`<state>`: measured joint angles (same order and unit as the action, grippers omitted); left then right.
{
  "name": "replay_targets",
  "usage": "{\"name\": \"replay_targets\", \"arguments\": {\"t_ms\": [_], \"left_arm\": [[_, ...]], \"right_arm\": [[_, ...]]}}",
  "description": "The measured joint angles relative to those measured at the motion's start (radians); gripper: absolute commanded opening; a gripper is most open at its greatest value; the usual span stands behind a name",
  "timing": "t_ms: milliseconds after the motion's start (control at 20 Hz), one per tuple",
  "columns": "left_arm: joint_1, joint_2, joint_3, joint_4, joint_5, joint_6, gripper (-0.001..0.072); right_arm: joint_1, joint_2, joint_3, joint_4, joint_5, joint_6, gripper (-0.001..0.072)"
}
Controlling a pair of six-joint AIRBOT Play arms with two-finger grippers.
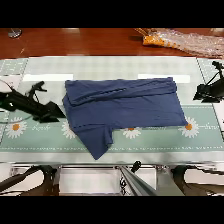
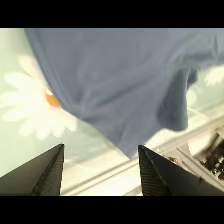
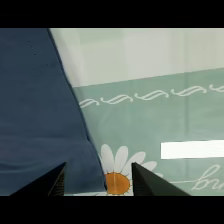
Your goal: Fold the shirts.
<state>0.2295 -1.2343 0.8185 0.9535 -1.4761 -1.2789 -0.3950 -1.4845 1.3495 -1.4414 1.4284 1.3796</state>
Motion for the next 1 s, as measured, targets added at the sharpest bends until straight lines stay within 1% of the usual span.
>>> {"name": "replay_targets", "arguments": {"t_ms": [250,350,500,550,650,850,900,950,1000], "left_arm": [[-0.021,0.035,-0.204,-0.047,0.087,0.027,0.0558],[-0.050,0.039,-0.252,-0.062,0.123,0.032,0.0538],[-0.119,0.041,-0.287,-0.097,0.190,0.034,0.0536],[-0.144,0.041,-0.293,-0.112,0.217,0.035,0.0522],[-0.200,0.036,-0.300,-0.147,0.282,0.034,0.0439],[-0.315,-0.001,-0.306,-0.220,0.391,0.032,0.0434],[-0.341,-0.018,-0.306,-0.238,0.410,0.029,0.0316],[-0.363,-0.036,-0.306,-0.243,0.431,0.030,0.0154],[-0.380,-0.056,-0.307,-0.248,0.447,0.030,0.0017]], "right_arm": [[-0.009,0.010,-0.021,0.024,-0.020,-0.007,0.0498],[-0.009,0.010,-0.023,0.026,-0.023,-0.008,0.0498],[-0.010,0.011,-0.025,0.029,-0.024,-0.010,0.0497],[-0.010,0.011,-0.026,0.029,-0.023,-0.010,0.0498],[-0.010,0.011,-0.026,0.031,-0.017,-0.010,0.0498],[-0.010,0.011,-0.026,0.031,-0.007,-0.009,0.0497],[-0.010,0.011,-0.026,0.031,-0.004,-0.009,0.0497],[-0.010,0.011,-0.026,0.031,-0.003,-0.009,0.0497],[-0.010,0.011,-0.026,0.031,-0.003,-0.009,0.0497]]}}
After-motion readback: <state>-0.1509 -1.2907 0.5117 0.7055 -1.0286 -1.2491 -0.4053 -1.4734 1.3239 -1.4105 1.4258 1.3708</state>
